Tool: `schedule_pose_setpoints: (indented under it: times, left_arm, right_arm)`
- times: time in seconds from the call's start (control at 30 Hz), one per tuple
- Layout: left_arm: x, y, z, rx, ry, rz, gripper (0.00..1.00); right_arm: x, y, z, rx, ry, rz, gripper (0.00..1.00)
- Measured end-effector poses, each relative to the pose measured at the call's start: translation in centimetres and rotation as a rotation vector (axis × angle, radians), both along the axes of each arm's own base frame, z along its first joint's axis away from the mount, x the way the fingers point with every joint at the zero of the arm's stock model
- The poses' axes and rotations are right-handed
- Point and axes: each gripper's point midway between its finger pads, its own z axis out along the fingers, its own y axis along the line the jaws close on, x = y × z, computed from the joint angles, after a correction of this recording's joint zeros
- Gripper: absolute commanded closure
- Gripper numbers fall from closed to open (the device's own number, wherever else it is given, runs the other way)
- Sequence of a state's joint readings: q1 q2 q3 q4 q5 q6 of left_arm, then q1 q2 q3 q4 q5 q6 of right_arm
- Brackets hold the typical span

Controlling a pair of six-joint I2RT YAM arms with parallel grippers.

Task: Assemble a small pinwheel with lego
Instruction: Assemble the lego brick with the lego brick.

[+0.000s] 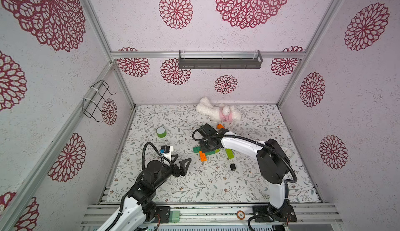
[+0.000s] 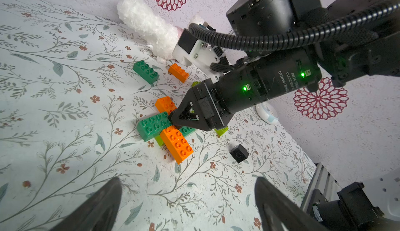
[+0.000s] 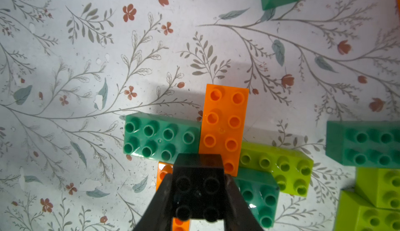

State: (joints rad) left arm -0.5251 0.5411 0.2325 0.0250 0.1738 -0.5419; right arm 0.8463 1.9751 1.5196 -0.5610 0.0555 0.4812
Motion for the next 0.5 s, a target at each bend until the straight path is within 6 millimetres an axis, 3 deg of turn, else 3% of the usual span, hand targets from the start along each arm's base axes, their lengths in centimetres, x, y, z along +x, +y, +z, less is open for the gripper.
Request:
schedule_pose_setpoints:
  times: [0.5]
  left_arm:
    - [0.04,0.05,0.0,0.001,-0.001,0.004,0.03]
  right_arm:
    - [0.37,0.67,-0.36,-0.021,0.023,0.003,0.81]
